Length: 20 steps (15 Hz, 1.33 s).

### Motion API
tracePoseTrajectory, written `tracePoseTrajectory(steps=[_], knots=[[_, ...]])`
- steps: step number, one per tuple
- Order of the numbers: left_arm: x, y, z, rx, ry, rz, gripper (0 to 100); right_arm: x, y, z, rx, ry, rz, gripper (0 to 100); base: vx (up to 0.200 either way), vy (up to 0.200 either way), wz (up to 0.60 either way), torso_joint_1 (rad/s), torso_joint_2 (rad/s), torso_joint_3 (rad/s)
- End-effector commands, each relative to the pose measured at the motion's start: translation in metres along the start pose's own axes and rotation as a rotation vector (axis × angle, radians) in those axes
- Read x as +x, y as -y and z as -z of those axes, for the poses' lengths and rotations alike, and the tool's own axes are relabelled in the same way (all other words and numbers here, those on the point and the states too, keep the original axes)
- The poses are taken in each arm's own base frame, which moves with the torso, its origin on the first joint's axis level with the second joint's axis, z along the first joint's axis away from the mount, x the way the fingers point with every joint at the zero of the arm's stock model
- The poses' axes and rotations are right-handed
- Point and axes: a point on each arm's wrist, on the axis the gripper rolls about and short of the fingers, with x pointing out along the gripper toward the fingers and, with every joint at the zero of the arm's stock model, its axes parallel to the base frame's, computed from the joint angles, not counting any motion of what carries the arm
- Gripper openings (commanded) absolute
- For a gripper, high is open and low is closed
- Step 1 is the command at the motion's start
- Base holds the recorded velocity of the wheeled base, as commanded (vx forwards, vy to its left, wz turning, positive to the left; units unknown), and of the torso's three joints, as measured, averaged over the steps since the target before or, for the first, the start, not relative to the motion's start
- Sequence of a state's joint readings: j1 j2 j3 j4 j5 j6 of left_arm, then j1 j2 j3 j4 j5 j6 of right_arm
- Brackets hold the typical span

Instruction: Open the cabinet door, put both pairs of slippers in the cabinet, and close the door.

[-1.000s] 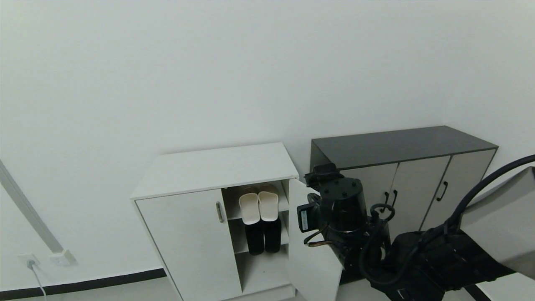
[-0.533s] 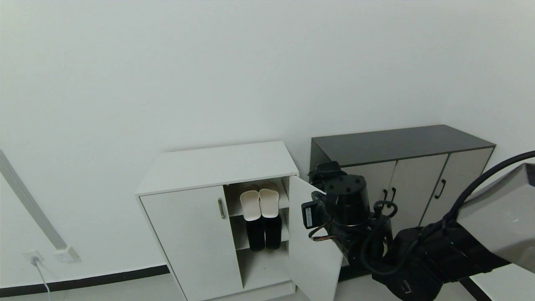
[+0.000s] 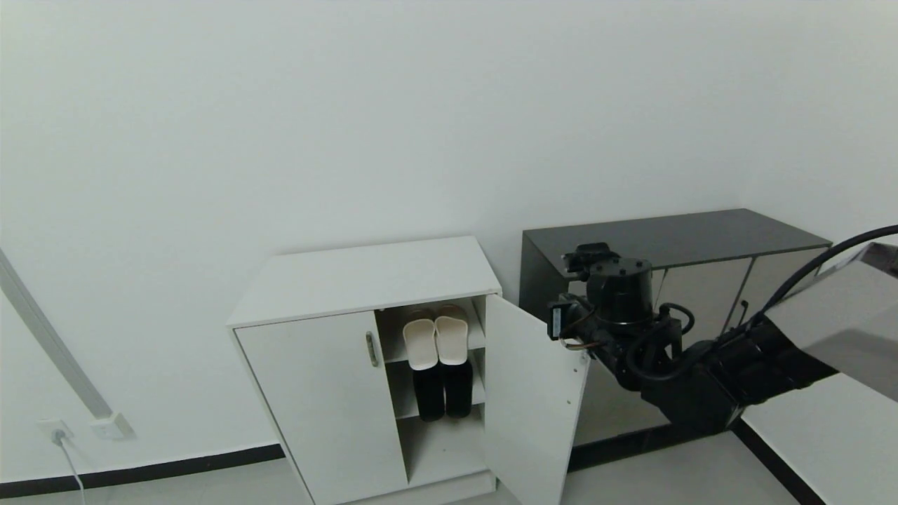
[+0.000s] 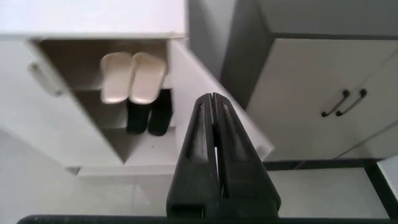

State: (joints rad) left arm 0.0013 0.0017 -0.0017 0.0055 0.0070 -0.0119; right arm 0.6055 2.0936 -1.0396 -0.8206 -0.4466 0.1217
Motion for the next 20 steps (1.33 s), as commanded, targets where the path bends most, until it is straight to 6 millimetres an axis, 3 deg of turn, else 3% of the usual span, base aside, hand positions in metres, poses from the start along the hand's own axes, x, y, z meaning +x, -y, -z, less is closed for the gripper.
tracePoseTrajectory(steps=[1,3,4,8,9,20], knots=[[0.000,0.000,0.000,0.000,-0.001,-0.001,0,0.027,0.019,0.001,0.018,0.002,0.036,0,0.000,0.000,0.00,0.000,0.00,0.000],[0.000,0.000,0.000,0.000,-0.001,-0.001,0,0.038,0.025,0.005,0.020,-0.009,0.043,0,0.000,0.000,0.00,0.000,0.00,0.000],[0.000,0.000,0.000,0.000,-0.001,-0.006,0,0.053,0.032,0.019,0.016,-0.038,0.039,0,0.000,0.000,0.00,0.000,0.00,0.000],[0.000,0.000,0.000,-0.002,-0.001,-0.006,0,0.076,0.040,0.037,0.015,-0.065,0.052,0,0.000,0.000,0.00,0.000,0.00,0.000],[0.000,0.000,0.000,-0.002,0.001,-0.007,0,0.086,0.041,0.050,0.010,-0.092,0.059,0,0.000,0.000,0.00,0.000,0.00,0.000],[0.000,0.000,0.000,-0.002,-0.001,-0.006,0,0.103,0.049,0.075,0.046,-0.197,0.056,0,0.000,0.000,0.00,0.000,0.00,0.000]])
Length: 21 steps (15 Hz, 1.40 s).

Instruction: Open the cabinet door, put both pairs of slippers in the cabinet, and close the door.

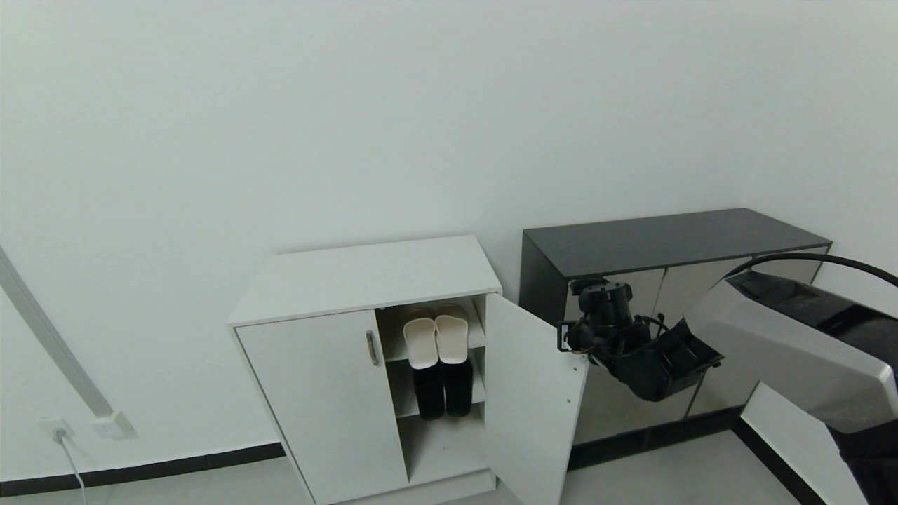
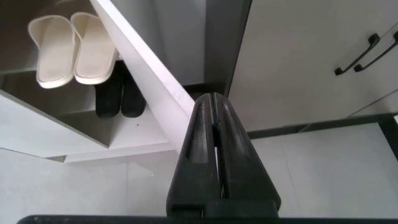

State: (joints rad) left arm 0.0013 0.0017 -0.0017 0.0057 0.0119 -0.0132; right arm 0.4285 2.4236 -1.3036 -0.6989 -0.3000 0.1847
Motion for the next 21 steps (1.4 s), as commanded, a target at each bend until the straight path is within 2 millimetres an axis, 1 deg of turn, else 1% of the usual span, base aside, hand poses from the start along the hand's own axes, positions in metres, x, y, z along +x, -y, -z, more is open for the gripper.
tracePoseTrajectory(steps=[1,7,12,14,17,19,20,21], knots=[[0.000,0.000,0.000,-0.001,0.000,-0.001,0,0.007,0.004,0.005,0.000,-0.005,0.015,0,0.000,0.000,0.00,0.000,0.00,0.000],[0.000,0.000,0.000,-0.001,0.000,-0.001,0,0.016,0.011,0.010,0.002,-0.014,0.036,0,0.000,0.000,0.00,0.000,0.00,0.000],[0.000,0.000,0.000,-0.002,0.000,-0.001,0,0.014,0.012,0.013,-0.015,-0.066,0.045,0,0.000,0.000,0.00,0.000,0.00,0.000],[0.000,0.000,0.000,-0.002,0.000,-0.001,0,0.013,0.010,0.013,-0.018,-0.068,0.039,0,0.000,0.000,0.00,0.000,0.00,0.000],[0.000,0.000,0.000,-0.002,0.001,-0.001,0,0.003,-0.002,0.015,-0.032,-0.075,0.014,0,0.000,0.000,0.00,0.000,0.00,0.000],[0.000,0.000,0.000,-0.002,0.001,-0.001,0,-0.006,-0.017,0.023,-0.053,-0.096,-0.018,0,0.000,0.000,0.00,0.000,0.00,0.000],[0.000,0.000,0.000,-0.002,0.000,-0.001,0,-0.009,-0.020,0.024,-0.059,-0.100,-0.025,0,0.000,0.000,0.00,0.000,0.00,0.000],[0.000,0.000,0.000,-0.002,0.000,-0.001,0,-0.015,-0.028,0.026,-0.066,-0.104,-0.044,0,0.000,0.000,0.00,0.000,0.00,0.000]])
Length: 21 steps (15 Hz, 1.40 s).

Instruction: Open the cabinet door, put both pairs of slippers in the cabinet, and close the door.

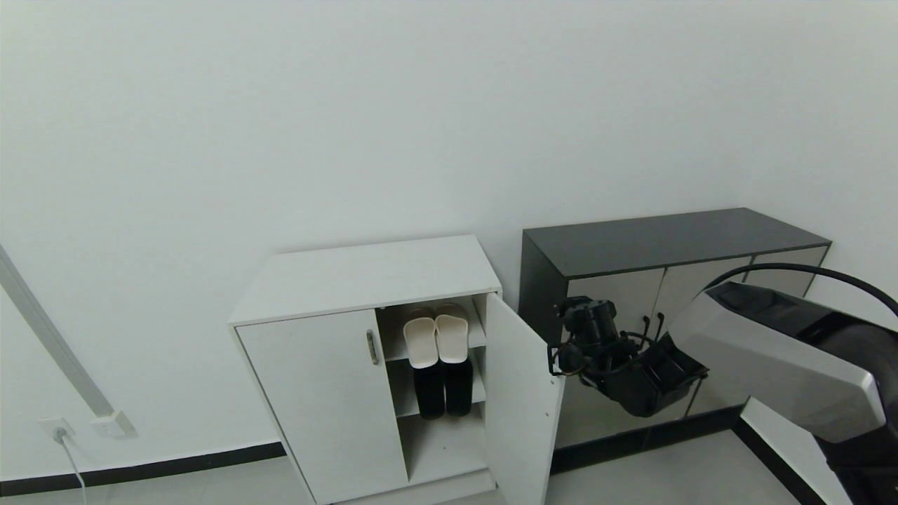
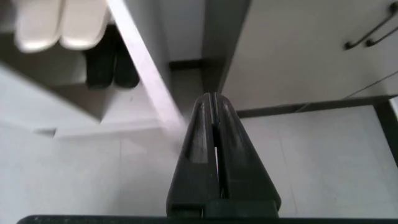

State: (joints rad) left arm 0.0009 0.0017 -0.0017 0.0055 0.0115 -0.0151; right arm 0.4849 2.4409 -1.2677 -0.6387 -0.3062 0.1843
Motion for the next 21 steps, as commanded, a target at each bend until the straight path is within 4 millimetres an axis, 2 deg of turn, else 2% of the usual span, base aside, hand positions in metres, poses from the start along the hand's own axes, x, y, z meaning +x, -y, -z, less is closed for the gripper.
tracePoseTrajectory(steps=[1,7,8,9,11,13,17,21], knots=[[0.000,0.000,0.000,0.000,-0.001,-0.001,0,-0.014,-0.015,0.000,-0.017,0.000,-0.037,0,0.000,0.000,0.00,0.000,0.00,0.000],[0.000,0.000,0.000,0.000,-0.001,-0.001,0,-0.064,-0.070,0.014,-0.047,-0.024,-0.185,0,0.000,0.000,0.00,0.000,0.00,0.000],[0.000,0.000,0.000,0.000,-0.001,-0.001,0,-0.068,-0.073,0.015,-0.046,-0.026,-0.200,0,0.000,0.000,0.00,0.000,0.00,0.000],[0.000,0.000,0.000,0.000,-0.001,-0.001,0,-0.085,-0.083,0.013,-0.039,-0.016,-0.255,0,0.000,0.000,0.00,0.000,0.00,0.000],[0.000,0.000,0.000,-0.002,-0.001,-0.003,0,-0.108,-0.089,0.013,-0.067,0.014,-0.302,0,0.000,0.000,0.00,0.000,0.00,0.000],[0.000,0.000,0.000,-0.002,-0.001,-0.003,0,-0.118,-0.086,0.010,-0.093,0.022,-0.322,0,0.000,0.000,0.00,0.000,0.00,0.000],[0.000,0.000,0.000,-0.006,-0.001,-0.005,0,-0.123,-0.082,0.011,-0.115,0.040,-0.325,0,0.000,0.000,0.00,0.000,0.00,0.000],[0.000,0.000,0.000,-0.006,0.001,-0.003,0,-0.125,-0.080,0.007,-0.107,0.051,-0.326,0,0.000,0.000,0.60,-0.001,0.00,0.001]])
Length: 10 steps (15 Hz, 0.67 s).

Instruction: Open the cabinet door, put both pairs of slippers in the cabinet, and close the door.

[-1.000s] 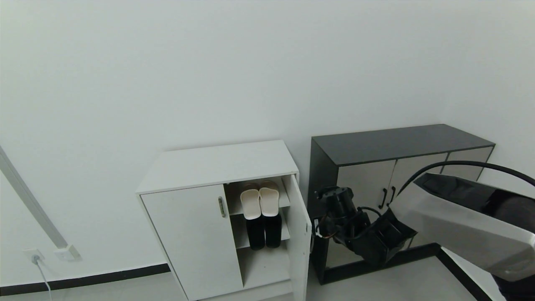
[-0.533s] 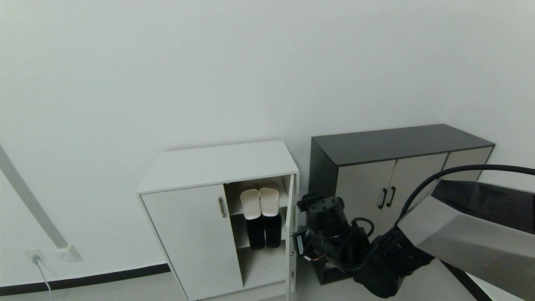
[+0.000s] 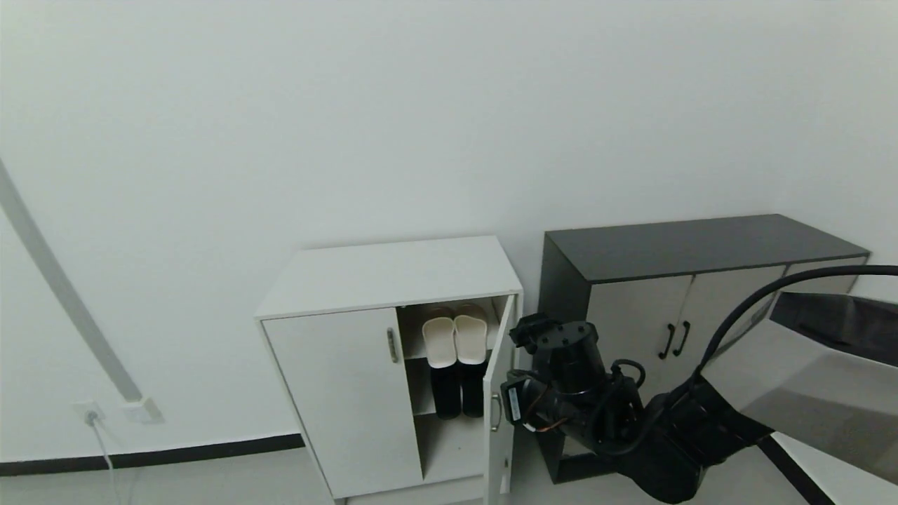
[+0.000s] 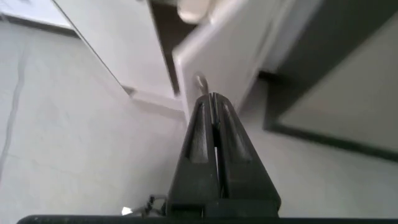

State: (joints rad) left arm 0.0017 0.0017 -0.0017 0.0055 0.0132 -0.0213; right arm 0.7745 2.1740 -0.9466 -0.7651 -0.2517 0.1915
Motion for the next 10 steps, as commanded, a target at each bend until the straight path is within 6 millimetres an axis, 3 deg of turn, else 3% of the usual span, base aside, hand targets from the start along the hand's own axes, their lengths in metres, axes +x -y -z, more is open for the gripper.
tracePoseTrajectory(steps=[1,9,10], knots=[[0.000,0.000,0.000,0.000,0.001,0.000,0,-0.002,0.000,-0.001,0.005,0.005,-0.006,0,0.000,0.000,0.00,0.000,0.00,0.000],[0.000,0.000,0.000,0.000,-0.001,0.003,0,-0.006,0.038,-0.007,-0.037,0.020,0.066,0,0.000,0.000,0.00,0.000,0.00,0.000],[0.000,0.000,0.000,0.001,-0.001,0.003,0,-0.008,0.043,-0.007,-0.053,0.018,0.079,0,0.200,0.000,0.00,-0.002,0.01,0.002]])
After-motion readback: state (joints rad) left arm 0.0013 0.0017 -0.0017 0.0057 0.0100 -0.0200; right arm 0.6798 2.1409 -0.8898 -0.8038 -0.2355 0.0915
